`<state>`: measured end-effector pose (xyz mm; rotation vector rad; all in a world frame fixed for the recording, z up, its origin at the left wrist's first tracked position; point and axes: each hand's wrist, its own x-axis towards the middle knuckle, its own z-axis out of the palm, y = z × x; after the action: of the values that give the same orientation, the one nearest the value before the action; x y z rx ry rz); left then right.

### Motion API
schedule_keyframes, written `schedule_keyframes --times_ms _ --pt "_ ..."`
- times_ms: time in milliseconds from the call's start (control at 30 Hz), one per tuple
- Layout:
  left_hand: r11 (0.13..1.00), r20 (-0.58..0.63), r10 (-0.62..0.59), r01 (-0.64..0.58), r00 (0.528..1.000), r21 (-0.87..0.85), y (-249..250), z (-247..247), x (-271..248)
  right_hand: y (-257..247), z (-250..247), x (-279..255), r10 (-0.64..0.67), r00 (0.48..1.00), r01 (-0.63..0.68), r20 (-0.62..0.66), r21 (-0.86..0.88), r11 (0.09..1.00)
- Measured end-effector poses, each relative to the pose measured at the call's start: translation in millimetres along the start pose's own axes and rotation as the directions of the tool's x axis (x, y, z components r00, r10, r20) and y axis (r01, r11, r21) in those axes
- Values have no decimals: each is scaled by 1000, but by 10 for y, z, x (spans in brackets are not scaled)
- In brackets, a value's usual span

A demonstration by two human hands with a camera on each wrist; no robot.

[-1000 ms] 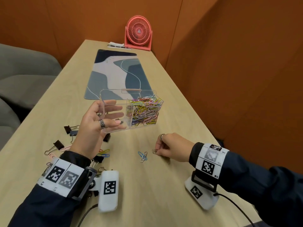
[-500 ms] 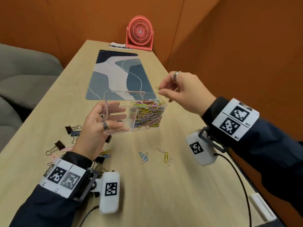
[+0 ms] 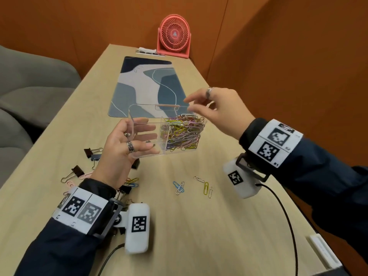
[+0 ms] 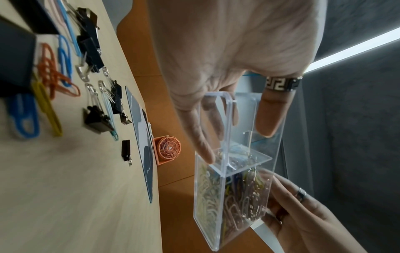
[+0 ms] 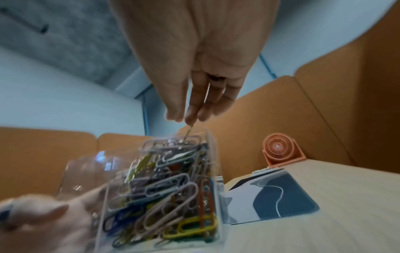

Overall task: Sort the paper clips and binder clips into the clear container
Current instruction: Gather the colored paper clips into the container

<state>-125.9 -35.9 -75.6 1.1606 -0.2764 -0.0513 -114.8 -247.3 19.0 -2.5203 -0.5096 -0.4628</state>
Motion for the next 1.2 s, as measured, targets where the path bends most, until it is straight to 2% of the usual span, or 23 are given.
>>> schedule_keyframes --times_ms 100,133,167,200,233,300,333,367,400,533,733,1067,1200 --pt "1000 -29 8 -9 1000 -24 16 -13 16 128 -54 -94 72 994 -68 -81 60 996" --pt "999 -34 11 -12 999 -32 20 -17 23 179 -61 -138 120 992 -116 -46 79 990" --pt "999 -40 12 -14 999 -38 22 -20 25 232 -55 -187 172 984 -175 49 80 981" --pt "999 -44 13 -15 999 -40 25 -23 28 280 -43 -241 219 955 -235 202 57 970" --pt "999 -48 14 -16 999 -40 26 -25 29 325 -11 -301 252 889 -277 382 12 961" --pt "999 -51 16 -18 999 -39 28 -18 25 398 80 -429 266 705 -292 657 -74 954" --pt "999 -50 18 -20 999 -36 29 -15 24 427 134 -489 267 632 -290 728 -98 952" --pt "999 -49 20 -21 999 -30 28 -11 20 454 191 -538 272 586 -291 763 -115 950" --pt "999 -49 20 -21 999 -24 29 -10 19 470 244 -576 281 566 -299 775 -124 946" --pt "1000 -48 15 -16 999 -18 28 -9 13 512 400 -668 296 556 -306 777 -140 942" --pt "1000 -44 5 -6 999 -13 14 -8 20 587 492 -667 266 646 -332 716 -50 942" --pt "1000 -46 2 -2 999 -15 11 -9 20 611 541 -680 274 653 -339 706 -51 939" --pt "1000 -45 6 -7 999 -18 11 -11 19 585 520 -775 269 688 -294 674 -79 952"
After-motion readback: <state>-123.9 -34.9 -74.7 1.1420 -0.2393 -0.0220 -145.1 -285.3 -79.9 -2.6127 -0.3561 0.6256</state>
